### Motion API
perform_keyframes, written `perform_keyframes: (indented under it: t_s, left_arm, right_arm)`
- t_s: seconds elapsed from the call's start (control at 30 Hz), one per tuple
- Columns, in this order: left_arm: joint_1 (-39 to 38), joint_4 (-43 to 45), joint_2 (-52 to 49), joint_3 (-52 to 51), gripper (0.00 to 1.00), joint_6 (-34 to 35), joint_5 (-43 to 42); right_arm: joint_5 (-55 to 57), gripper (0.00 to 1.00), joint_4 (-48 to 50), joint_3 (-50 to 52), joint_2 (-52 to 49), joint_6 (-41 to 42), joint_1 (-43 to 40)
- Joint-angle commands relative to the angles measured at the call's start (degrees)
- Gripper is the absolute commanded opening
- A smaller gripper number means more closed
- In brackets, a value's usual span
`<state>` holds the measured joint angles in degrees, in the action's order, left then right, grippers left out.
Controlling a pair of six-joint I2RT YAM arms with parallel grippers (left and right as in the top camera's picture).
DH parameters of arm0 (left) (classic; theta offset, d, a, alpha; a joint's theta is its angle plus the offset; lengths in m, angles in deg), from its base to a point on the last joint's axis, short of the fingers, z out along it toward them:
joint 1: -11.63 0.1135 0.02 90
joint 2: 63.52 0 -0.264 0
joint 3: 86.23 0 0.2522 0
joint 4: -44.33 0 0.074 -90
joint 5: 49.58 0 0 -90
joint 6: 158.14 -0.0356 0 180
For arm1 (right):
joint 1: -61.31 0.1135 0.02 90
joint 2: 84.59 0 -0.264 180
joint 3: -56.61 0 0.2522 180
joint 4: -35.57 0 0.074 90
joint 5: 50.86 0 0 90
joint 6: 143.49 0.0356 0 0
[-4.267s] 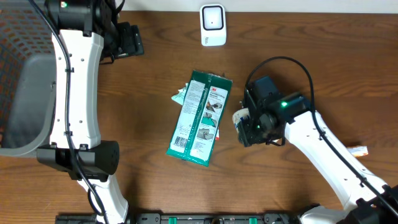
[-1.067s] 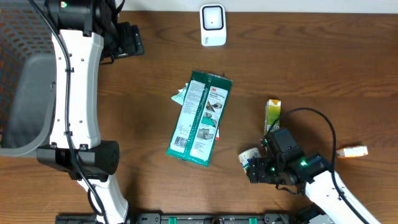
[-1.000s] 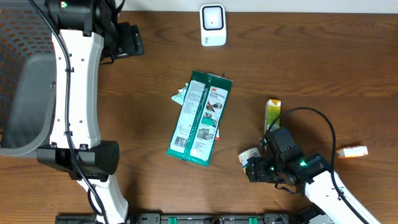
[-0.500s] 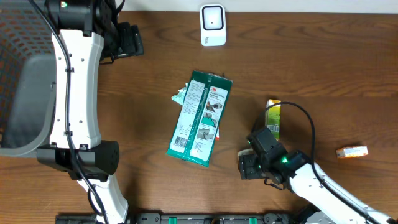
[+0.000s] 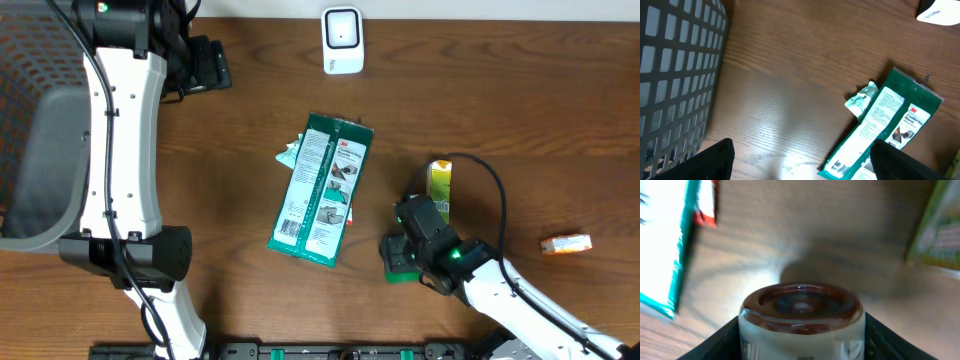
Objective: Scan the item barcode
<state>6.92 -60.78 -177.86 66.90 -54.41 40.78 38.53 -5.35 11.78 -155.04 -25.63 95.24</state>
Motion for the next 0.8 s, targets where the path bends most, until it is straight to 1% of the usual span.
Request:
perform_keyframes:
  t_s: [0.0,0.1,0.13,0.27,0.33,0.5,0.6,0.77]
  left_arm:
    - [-0.02,-0.31,0.98,-0.02,0.87,0.55,0.15]
    - [-0.02,-0.31,0.98,-0.02,0.87,0.55,0.15]
    - [-0.02,-0.31,0.98,-0.02,0.87,0.55,0.15]
    - [-0.02,-0.31,0.98,-0.02,0.87,0.55,0.17]
    - [-0.02,-0.31,0.98,-0.02,0.87,0.55,0.15]
    - [-0.02,-0.31,0.98,-0.02,0.87,0.55,0.15]
    - [-0.02,-0.31,0.98,-0.02,0.87,0.55,0.15]
    - [-0.02,-0.31,0.98,-0.02,0.87,0.55,0.15]
  right_arm:
    - [2.58,0.66,2.86,-0.59,-0.04,-1.25,-0.37]
    - [2.69,0.76,3.85,-1.03,-0.04,-3.98,-0.76]
    - [2.40,0.77,3.23,-1.51,-0.04,-4.04,-0.92]
    - [-0.50,0.78,-3.13,-5.46,0.50,-3.91,-0.94]
    - [-2.54,0.79,-8.74,-7.32,0.74,-3.85,-0.94]
    - [-4.37,0.80,-15.39,-6.60,0.26,0.46,-0.85]
    - [-4.20,0.80,-16.26,-5.27,-0.37,2.71,-0.81]
    - [-4.20,0.79,-14.03,-2.51,-1.09,2.95,-0.81]
